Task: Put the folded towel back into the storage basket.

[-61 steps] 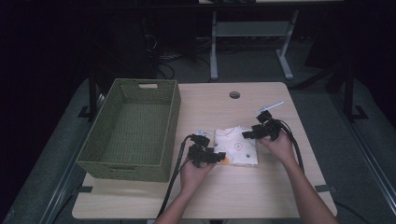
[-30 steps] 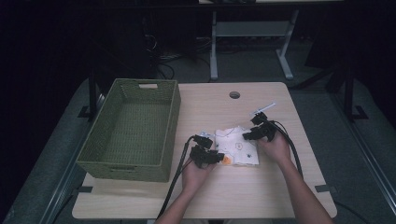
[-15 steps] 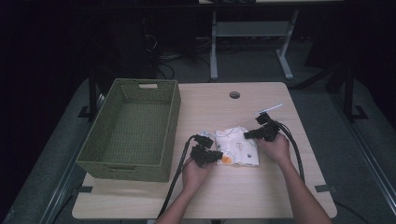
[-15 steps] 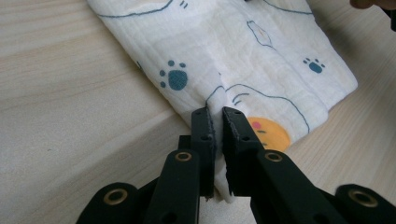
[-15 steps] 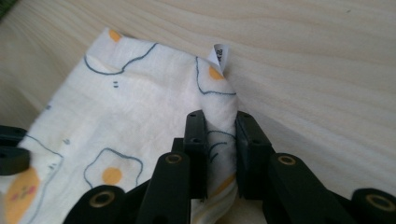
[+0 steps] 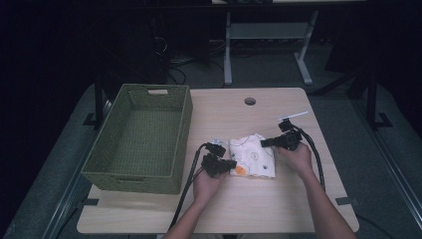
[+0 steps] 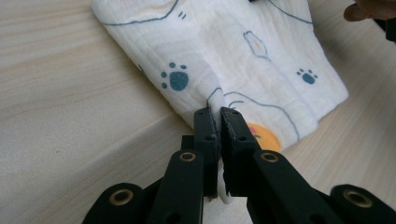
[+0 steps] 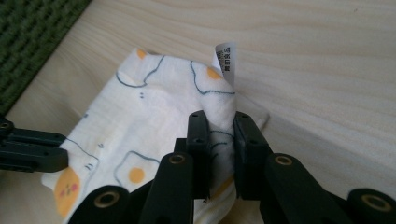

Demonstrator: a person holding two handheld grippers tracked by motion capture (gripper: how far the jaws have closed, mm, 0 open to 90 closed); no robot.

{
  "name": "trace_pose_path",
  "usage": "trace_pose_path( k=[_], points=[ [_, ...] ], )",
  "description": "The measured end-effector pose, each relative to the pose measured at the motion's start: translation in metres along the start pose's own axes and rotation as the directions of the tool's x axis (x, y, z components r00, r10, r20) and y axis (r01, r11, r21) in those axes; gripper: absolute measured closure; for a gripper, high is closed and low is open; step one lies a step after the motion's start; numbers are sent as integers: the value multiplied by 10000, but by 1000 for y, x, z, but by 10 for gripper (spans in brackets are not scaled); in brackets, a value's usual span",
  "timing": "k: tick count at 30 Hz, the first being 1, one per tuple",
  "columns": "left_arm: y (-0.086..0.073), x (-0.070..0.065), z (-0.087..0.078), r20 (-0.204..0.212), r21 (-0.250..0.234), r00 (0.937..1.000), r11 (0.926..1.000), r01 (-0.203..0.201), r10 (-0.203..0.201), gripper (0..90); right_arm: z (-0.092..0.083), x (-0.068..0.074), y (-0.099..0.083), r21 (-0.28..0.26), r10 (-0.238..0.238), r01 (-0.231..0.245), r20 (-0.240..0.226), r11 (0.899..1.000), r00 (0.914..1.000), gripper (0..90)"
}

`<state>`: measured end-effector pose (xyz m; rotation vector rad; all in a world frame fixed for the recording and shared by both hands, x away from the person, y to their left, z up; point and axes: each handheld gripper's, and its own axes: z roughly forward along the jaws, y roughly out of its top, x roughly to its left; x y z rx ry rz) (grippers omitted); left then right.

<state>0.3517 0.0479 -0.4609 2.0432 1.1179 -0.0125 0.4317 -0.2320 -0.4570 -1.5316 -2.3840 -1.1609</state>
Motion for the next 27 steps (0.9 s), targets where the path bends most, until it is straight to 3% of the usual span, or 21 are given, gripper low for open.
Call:
trace_pose_path(
  k=[7, 27],
  points=[
    [10, -5, -12, 188, -269, 9998, 9996, -96, 101, 866, -14, 4, 3, -386, 194, -213, -493, 9990, 9986, 784],
    [28, -16, -41, 517, -667, 9974, 9967, -459, 494, 868, -44, 11, 10, -1044, 341, -455, -1087, 9935, 9935, 784]
  ],
)
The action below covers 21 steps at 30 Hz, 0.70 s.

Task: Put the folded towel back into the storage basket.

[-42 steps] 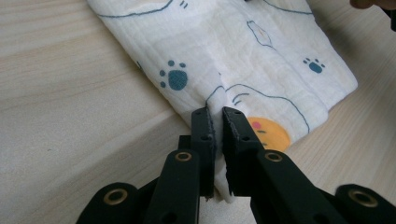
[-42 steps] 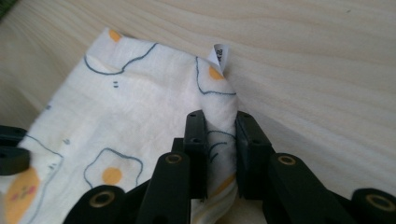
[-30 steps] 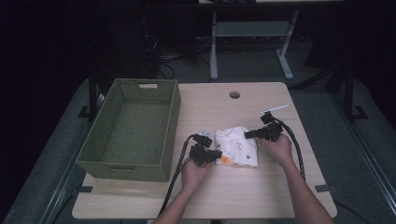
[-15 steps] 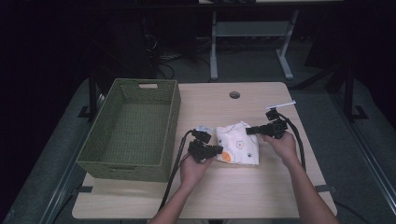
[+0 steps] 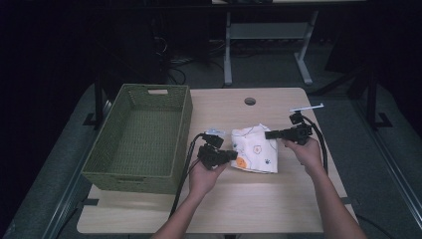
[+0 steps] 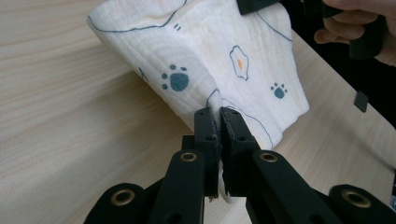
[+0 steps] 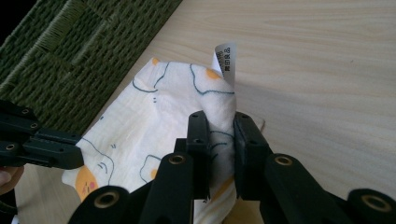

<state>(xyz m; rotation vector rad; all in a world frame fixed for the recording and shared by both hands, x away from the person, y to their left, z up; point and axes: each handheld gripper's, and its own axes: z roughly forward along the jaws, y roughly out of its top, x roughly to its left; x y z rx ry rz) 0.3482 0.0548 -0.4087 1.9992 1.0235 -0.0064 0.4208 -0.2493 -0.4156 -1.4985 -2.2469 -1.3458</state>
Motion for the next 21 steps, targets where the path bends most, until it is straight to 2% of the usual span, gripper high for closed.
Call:
trace_pose_path(
  k=[6, 14, 21],
  points=[
    [4, -2, -6, 87, -68, 10000, 10000, -43, 44, 868, -3, 1, 2, -60, 125, -126, -176, 9999, 9998, 784],
    [11, -3, -10, 157, -71, 9998, 9999, -135, 137, 868, -7, 10, 9, -120, -29, 26, -262, 9999, 9997, 784],
    [17, -3, -17, 245, -211, 9996, 9997, -141, 146, 869, -15, 13, 13, -222, 14, -20, -305, 9998, 9995, 784]
  ],
)
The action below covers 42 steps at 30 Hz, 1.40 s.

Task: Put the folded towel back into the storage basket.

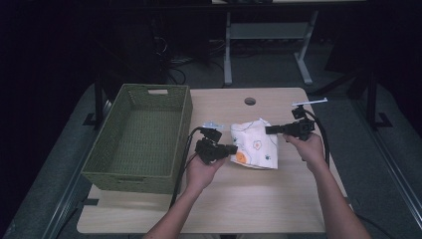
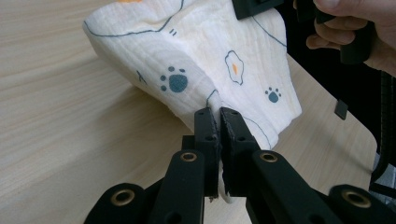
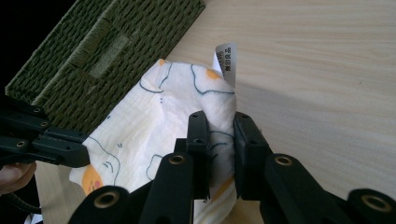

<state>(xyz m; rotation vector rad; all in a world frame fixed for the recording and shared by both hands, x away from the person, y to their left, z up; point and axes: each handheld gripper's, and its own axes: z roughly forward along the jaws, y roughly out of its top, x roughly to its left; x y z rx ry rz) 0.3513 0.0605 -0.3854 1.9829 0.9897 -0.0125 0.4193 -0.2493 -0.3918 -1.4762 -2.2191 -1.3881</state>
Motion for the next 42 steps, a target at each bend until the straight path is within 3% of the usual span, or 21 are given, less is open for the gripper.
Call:
trace_pose_path(
  k=[13, 23, 34, 42],
  points=[
    [14, 1, -26, 116, -384, 9999, 9992, -93, 97, 869, -9, 21, 18, -50, -207, 207, -21, 9998, 9998, 783],
    [22, 4, -46, 128, -316, 9993, 9989, -342, 346, 869, -5, 35, 30, -11, -339, 338, -113, 9994, 9994, 784],
    [34, 10, -66, 335, -521, 9991, 9983, -255, 273, 872, -1, 49, 42, -14, -393, 393, -282, 9992, 9988, 784],
    [46, 14, -82, 234, -549, 9989, 9977, -386, 399, 874, -1, 59, 53, -132, -439, 434, -384, 9990, 9983, 784]
  ],
)
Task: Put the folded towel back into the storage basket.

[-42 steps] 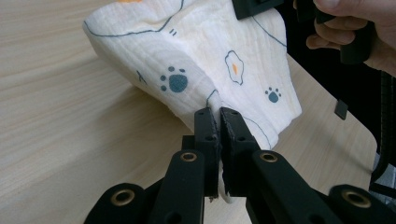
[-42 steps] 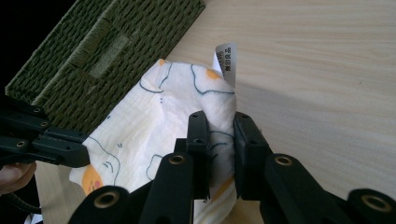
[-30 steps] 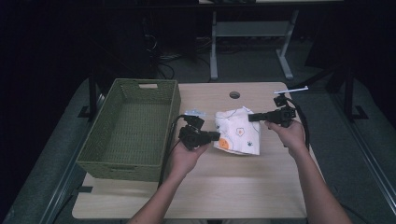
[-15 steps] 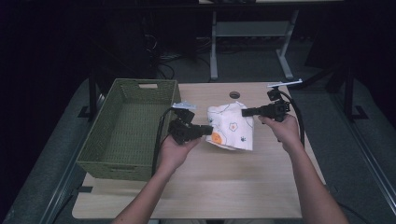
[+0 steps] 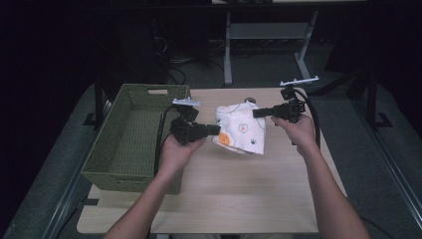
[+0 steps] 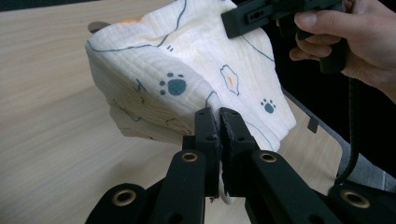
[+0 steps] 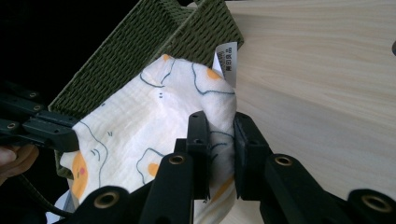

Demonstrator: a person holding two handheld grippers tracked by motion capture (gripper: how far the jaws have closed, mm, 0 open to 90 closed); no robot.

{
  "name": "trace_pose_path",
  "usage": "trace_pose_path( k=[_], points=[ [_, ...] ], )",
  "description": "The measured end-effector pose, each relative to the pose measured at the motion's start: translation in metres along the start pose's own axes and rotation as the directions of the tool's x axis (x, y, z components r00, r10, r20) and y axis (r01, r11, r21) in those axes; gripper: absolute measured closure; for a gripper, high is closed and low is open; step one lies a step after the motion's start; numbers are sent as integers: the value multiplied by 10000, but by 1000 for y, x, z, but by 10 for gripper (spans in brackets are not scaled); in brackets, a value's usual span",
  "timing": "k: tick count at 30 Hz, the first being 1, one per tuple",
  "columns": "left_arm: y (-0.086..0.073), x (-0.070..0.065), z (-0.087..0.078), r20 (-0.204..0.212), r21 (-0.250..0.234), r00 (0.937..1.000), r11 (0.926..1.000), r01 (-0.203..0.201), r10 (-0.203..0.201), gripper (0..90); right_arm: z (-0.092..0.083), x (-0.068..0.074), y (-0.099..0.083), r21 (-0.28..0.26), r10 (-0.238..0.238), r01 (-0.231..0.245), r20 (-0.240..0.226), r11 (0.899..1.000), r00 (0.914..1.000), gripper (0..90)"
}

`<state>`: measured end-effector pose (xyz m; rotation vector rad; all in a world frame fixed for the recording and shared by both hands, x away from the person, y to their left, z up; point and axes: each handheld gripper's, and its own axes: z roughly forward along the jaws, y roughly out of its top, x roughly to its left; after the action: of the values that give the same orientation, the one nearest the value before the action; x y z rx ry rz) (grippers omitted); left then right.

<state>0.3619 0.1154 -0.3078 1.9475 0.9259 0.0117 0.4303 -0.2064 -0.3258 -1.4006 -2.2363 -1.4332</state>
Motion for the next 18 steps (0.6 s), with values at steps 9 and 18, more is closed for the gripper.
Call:
trace_pose_path(
  k=[9, 18],
  points=[
    [13, 8, -14, 173, 37, 9998, 10000, -53, 53, 874, 1, 10, 12, -72, 70, -70, -49, 9999, 10000, 783],
    [23, 18, -38, 95, -100, 10000, 9999, -27, 28, 874, 6, 25, 27, -87, 33, -34, -113, 10000, 9999, 784]
  ],
)
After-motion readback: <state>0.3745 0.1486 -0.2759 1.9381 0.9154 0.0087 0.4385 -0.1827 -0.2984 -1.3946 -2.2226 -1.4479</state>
